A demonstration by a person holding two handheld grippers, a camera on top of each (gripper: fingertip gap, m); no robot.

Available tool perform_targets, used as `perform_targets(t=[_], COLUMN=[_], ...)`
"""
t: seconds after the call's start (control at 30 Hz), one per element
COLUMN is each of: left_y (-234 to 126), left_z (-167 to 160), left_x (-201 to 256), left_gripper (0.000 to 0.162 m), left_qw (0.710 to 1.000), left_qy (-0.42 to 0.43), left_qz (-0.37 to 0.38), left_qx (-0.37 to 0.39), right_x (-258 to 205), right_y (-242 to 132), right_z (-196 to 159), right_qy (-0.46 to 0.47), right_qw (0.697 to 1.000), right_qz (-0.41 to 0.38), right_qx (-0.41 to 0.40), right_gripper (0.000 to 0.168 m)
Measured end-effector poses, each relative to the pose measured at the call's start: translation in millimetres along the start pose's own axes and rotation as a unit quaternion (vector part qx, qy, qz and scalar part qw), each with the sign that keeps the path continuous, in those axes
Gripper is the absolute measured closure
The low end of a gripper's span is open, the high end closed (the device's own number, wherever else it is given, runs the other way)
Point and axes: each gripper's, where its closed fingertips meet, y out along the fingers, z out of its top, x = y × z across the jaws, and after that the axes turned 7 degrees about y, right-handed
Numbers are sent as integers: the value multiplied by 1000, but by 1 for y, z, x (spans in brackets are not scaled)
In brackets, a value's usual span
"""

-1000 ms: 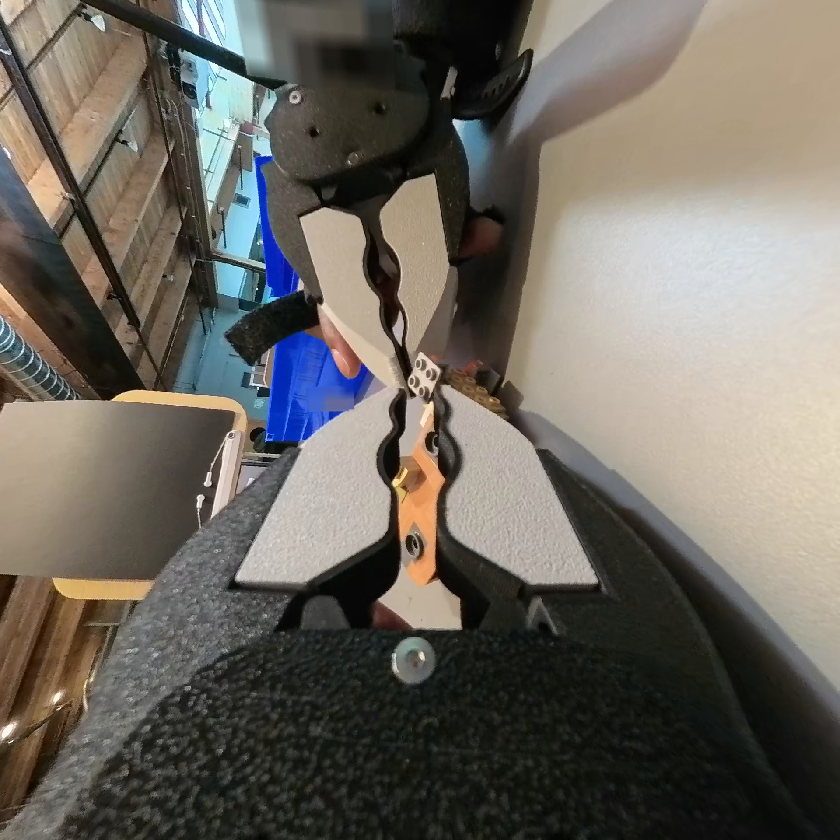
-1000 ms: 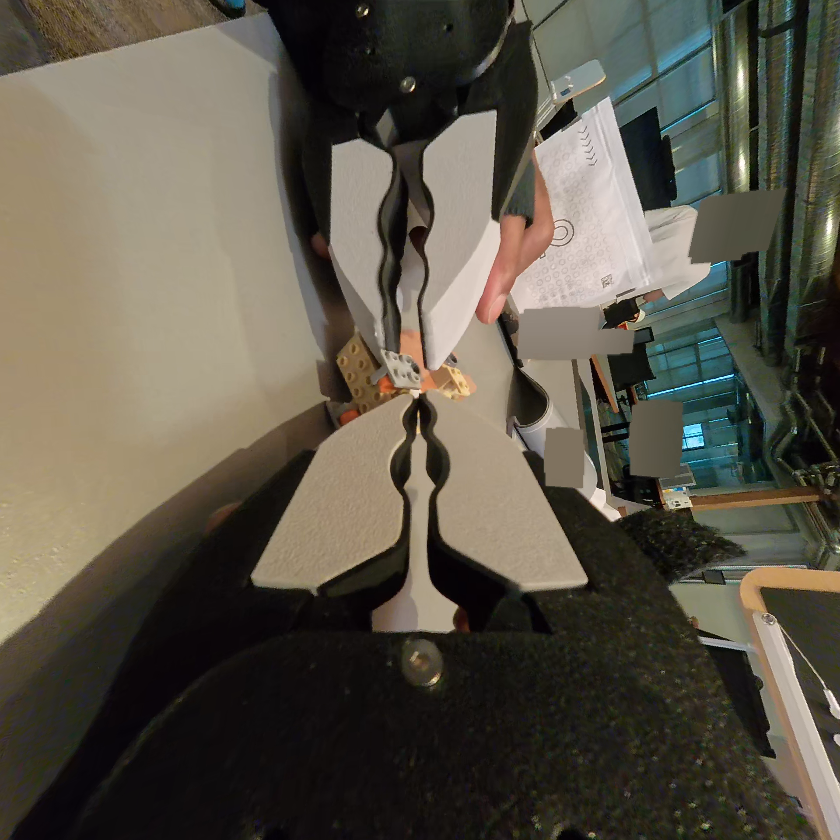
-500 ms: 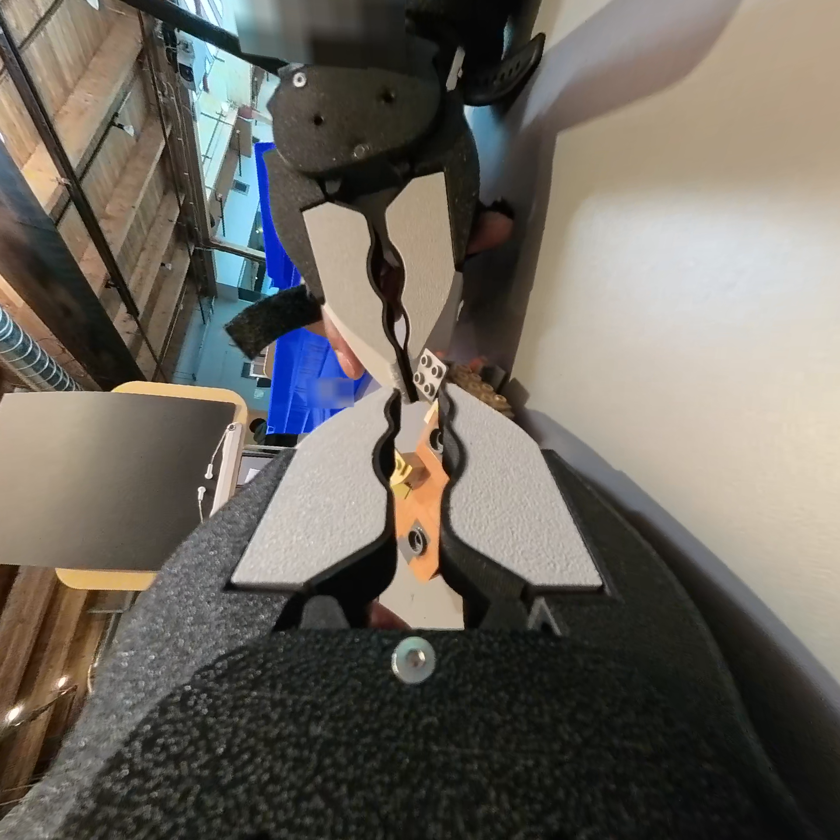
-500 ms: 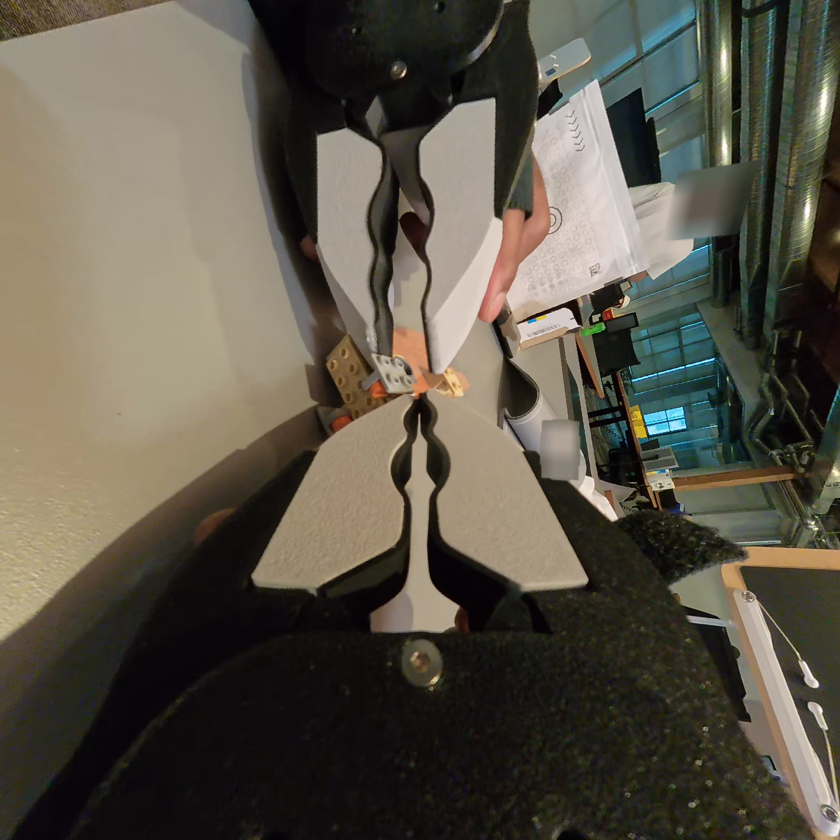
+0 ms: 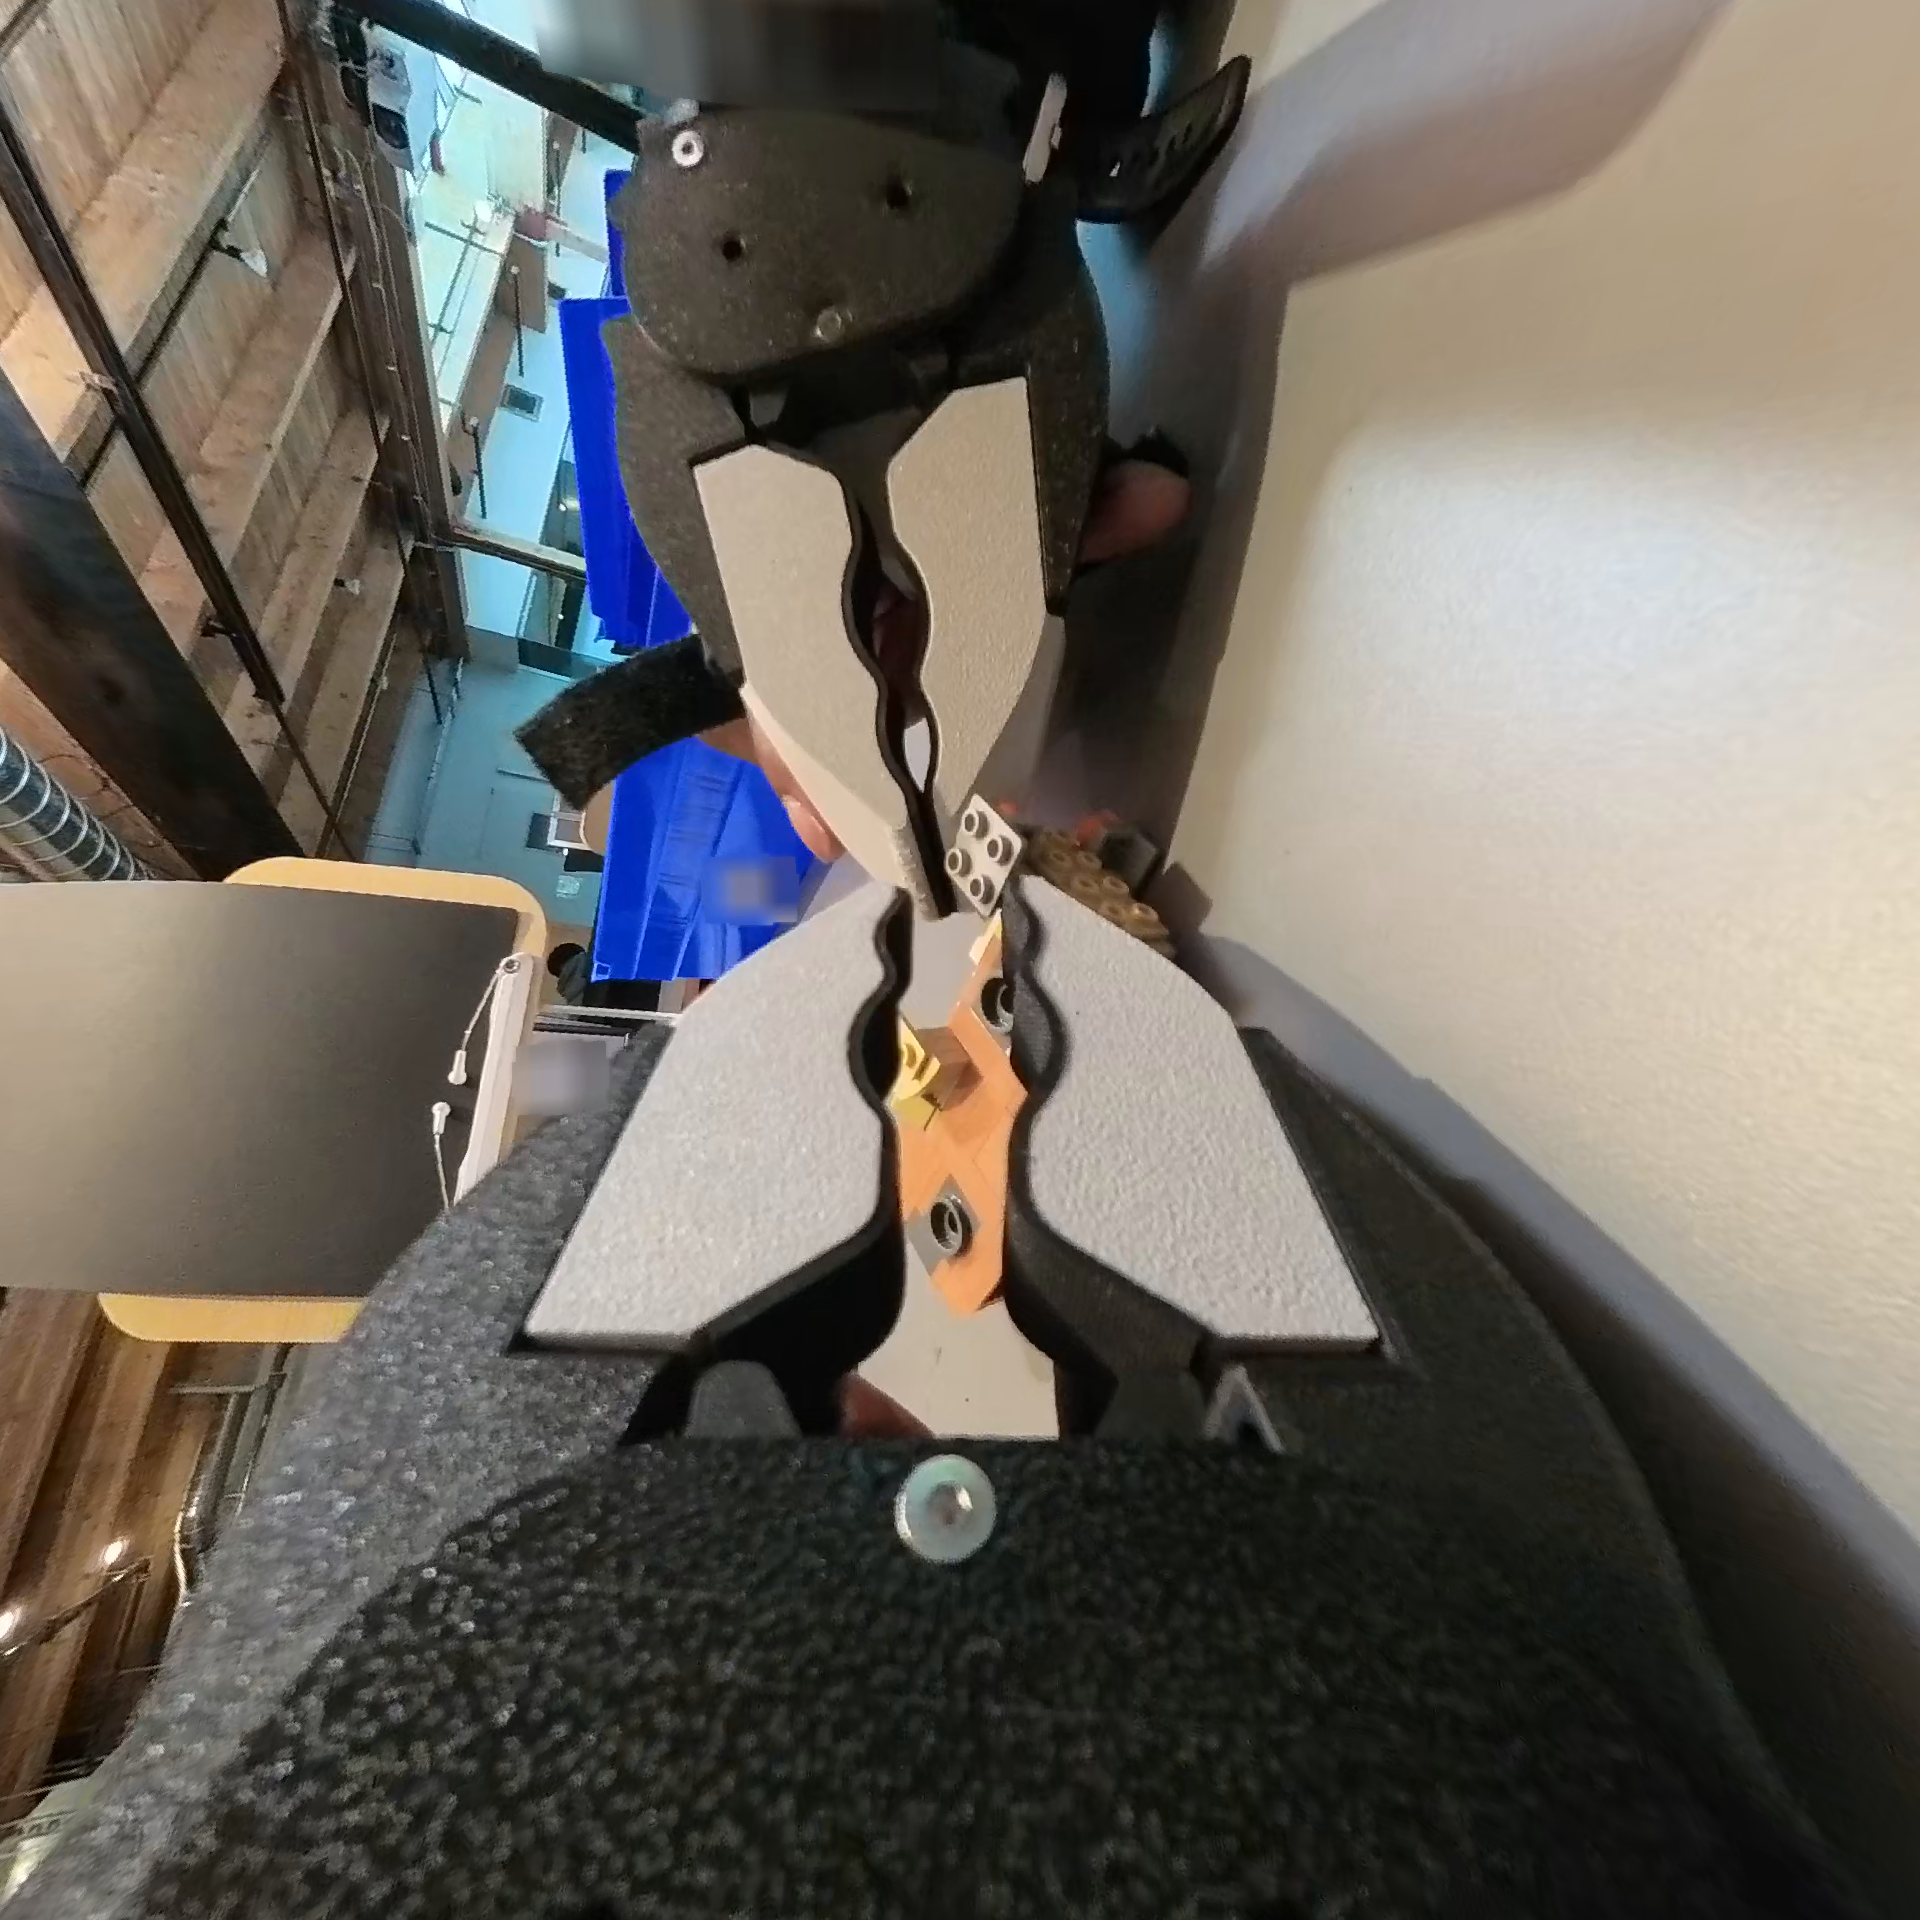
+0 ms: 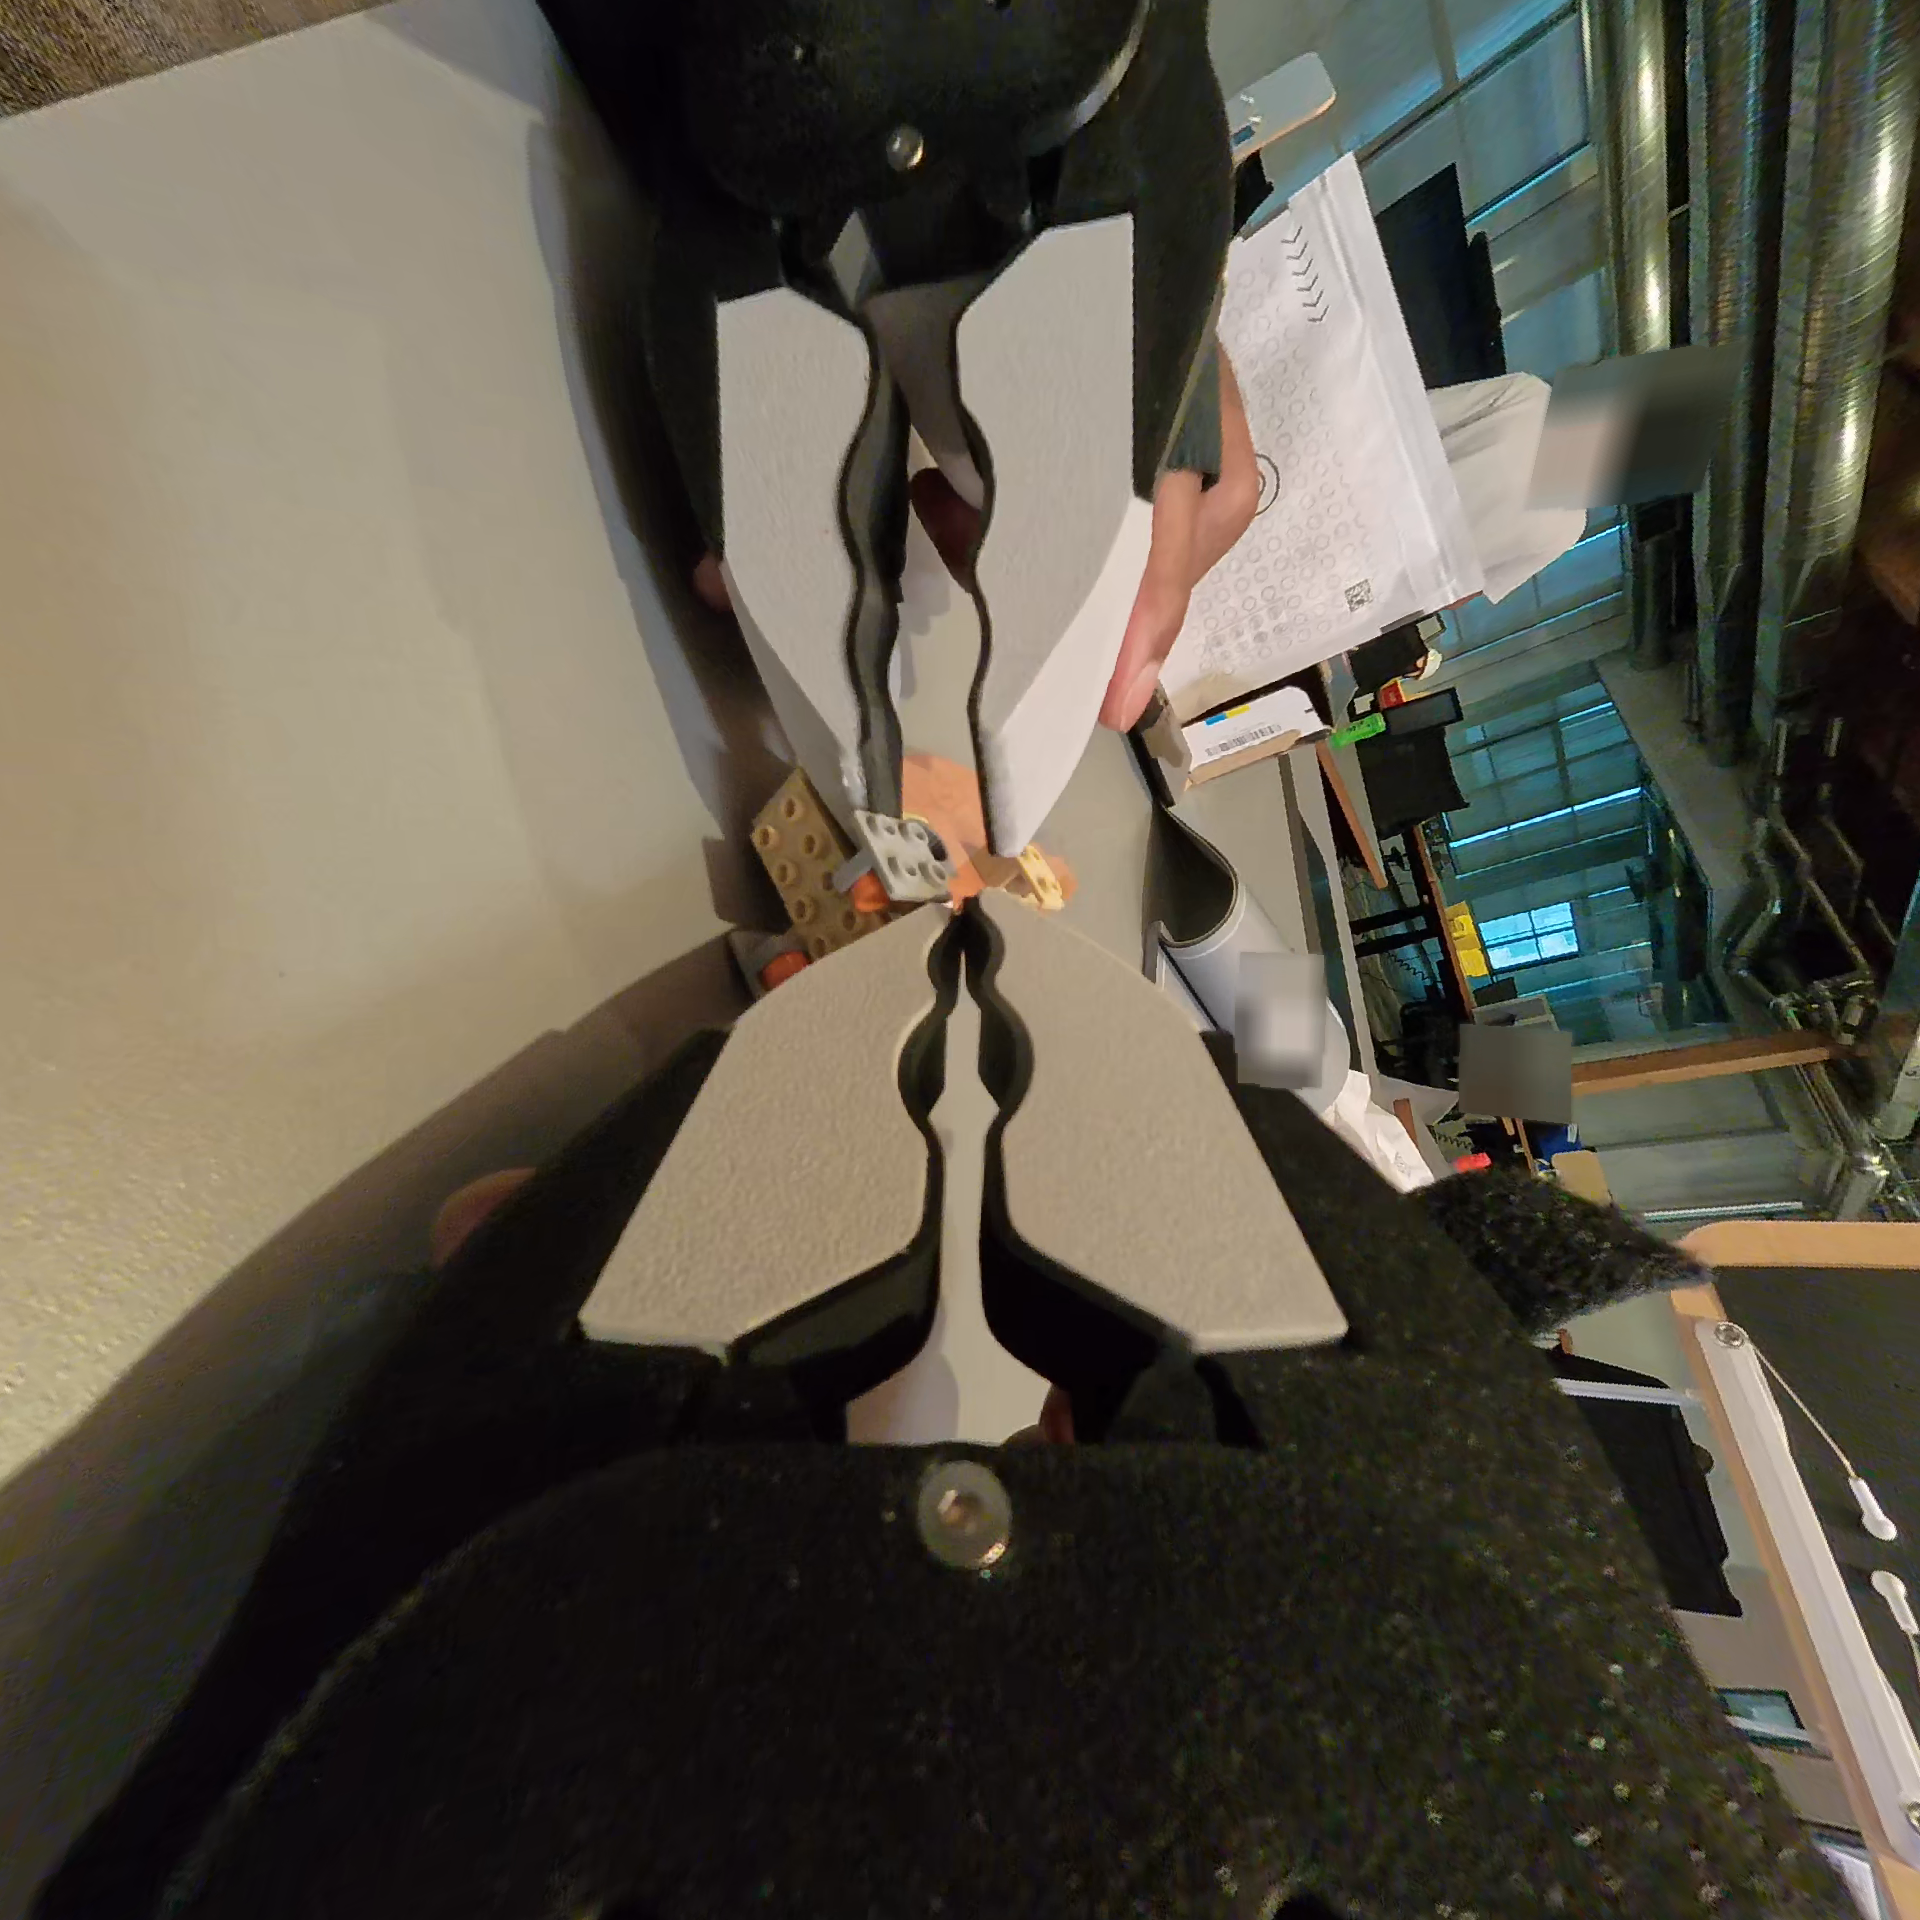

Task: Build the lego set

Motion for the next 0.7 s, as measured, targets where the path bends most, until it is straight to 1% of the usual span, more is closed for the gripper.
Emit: perform_targets(t=[0.07,0.17,0.2,0.27,0.4,0.47,0.57,0.7], left_y=[0,2,2,2,-2,-8,-14,-12], left_z=[0,-4,-4,-6,-11,-14,-14,-10], left_x=[0,0,0,-3,-7,-6,-7,-9], left_gripper=[146,151,152,147,137,136,136,136], left_qw=[1000,1000,1000,999,999,998,997,996], left_qy=[1,14,16,14,-5,-20,-44,-56], left_qz=[1,13,15,26,35,36,44,46], left_qx=[-1,-20,-21,-26,-38,-45,-48,-43], right_x=[1,7,9,12,17,19,17,15], right_y=[0,3,3,2,-4,-4,-2,-3], right_z=[-1,-6,-8,-16,-32,-38,-38,-37], right_qy=[1,17,21,31,26,20,13,19], right_qw=[1000,1000,1000,999,999,998,998,998], right_qz=[-1,-11,-7,-5,-13,-17,-14,-6], right_qx=[0,-7,-8,-17,-42,-57,-59,-57], right_gripper=[168,168,166,162,162,162,164,164])
